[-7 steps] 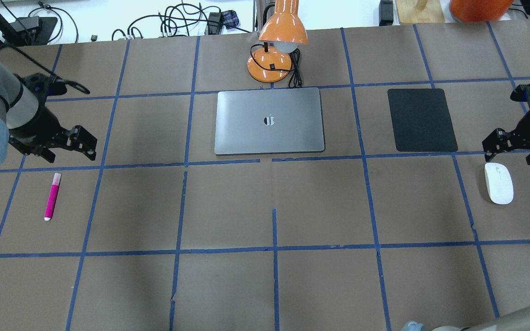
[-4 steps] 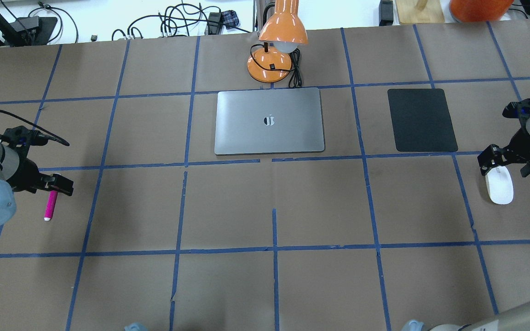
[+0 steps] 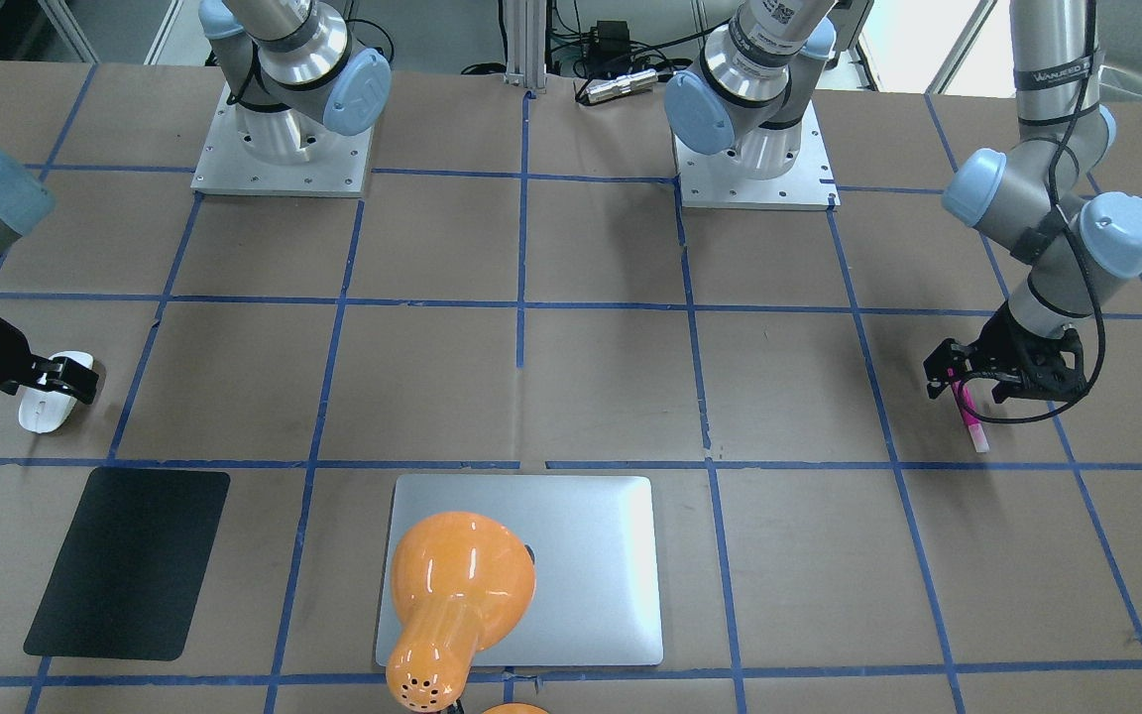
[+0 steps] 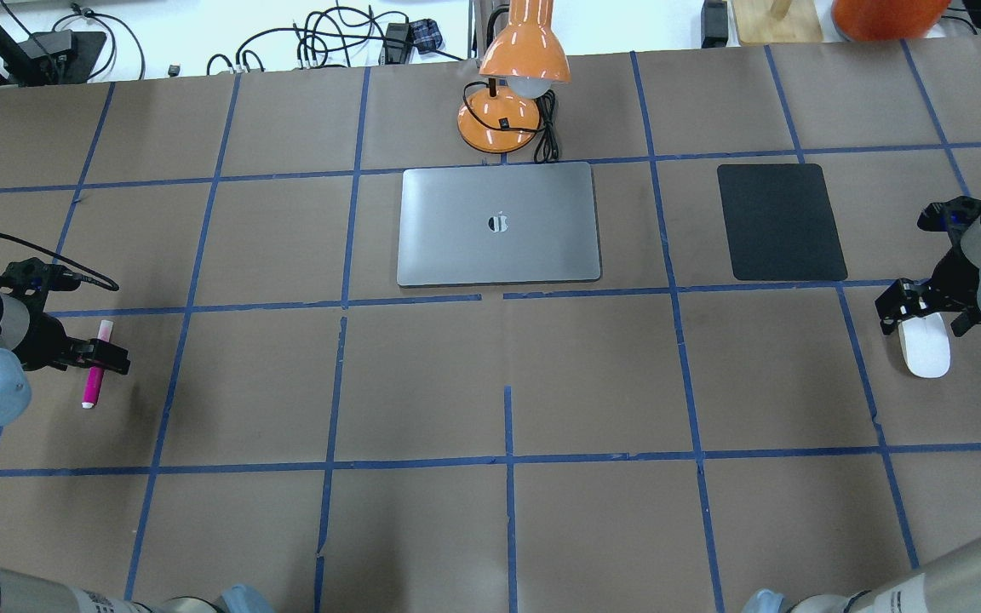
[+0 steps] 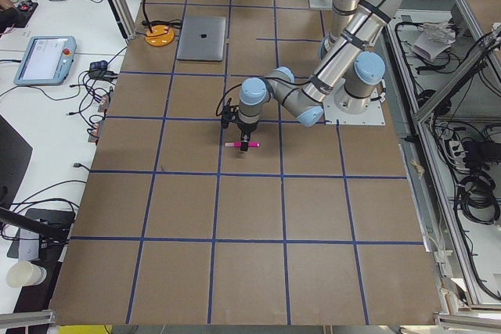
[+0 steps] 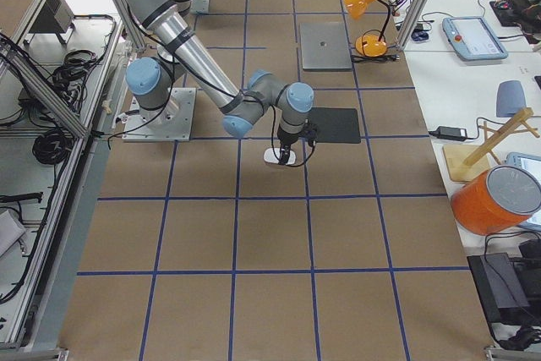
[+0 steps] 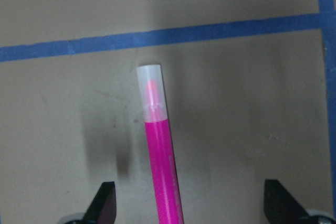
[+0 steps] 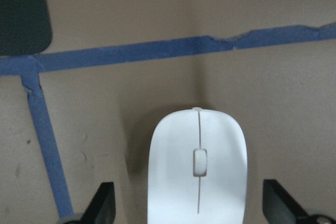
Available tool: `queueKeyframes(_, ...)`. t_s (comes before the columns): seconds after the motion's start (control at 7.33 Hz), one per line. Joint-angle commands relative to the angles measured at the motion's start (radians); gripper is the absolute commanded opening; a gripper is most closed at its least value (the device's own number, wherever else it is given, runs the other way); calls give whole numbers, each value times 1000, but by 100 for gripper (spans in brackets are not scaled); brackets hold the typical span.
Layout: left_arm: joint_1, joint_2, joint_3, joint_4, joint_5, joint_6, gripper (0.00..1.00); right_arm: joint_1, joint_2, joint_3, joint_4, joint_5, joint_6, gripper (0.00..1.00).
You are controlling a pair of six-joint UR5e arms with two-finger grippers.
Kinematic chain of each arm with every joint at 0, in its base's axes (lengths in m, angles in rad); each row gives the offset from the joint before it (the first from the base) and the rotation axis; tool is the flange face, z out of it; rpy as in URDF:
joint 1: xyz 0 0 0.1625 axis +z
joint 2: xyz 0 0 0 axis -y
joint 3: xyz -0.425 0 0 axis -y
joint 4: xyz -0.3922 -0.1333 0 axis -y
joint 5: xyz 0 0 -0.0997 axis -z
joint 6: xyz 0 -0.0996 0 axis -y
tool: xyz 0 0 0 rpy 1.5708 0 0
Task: Place pen and mouse around notebook
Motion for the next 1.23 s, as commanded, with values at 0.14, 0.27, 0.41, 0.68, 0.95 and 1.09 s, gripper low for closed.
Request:
queueKeyframes(0.14, 2, -16, 5, 6, -2, -35, 20, -1, 9, 3, -3, -5, -26, 79)
queueKeyframes(0.27, 2, -14, 4, 6, -2, -37, 0, -1, 9, 3, -3, -5, -28, 67)
queueKeyframes(0.41, 2, -8, 5, 6, -2, -37, 0, -1, 9, 2, 0, -8, -40, 41)
queueKeyframes(0.68, -16, 40, 2, -44, 6, -146, 0, 7, -11, -29, 2, 6, -26, 17)
queueKeyframes(0.95, -109, 116, 3, -145, -10, -440, 0, 72, -5, -194, 127, 45, 19, 18)
queueKeyframes(1.09, -216, 148, 5, -186, -16, -676, 0, 135, 12, -286, 193, 55, 76, 18)
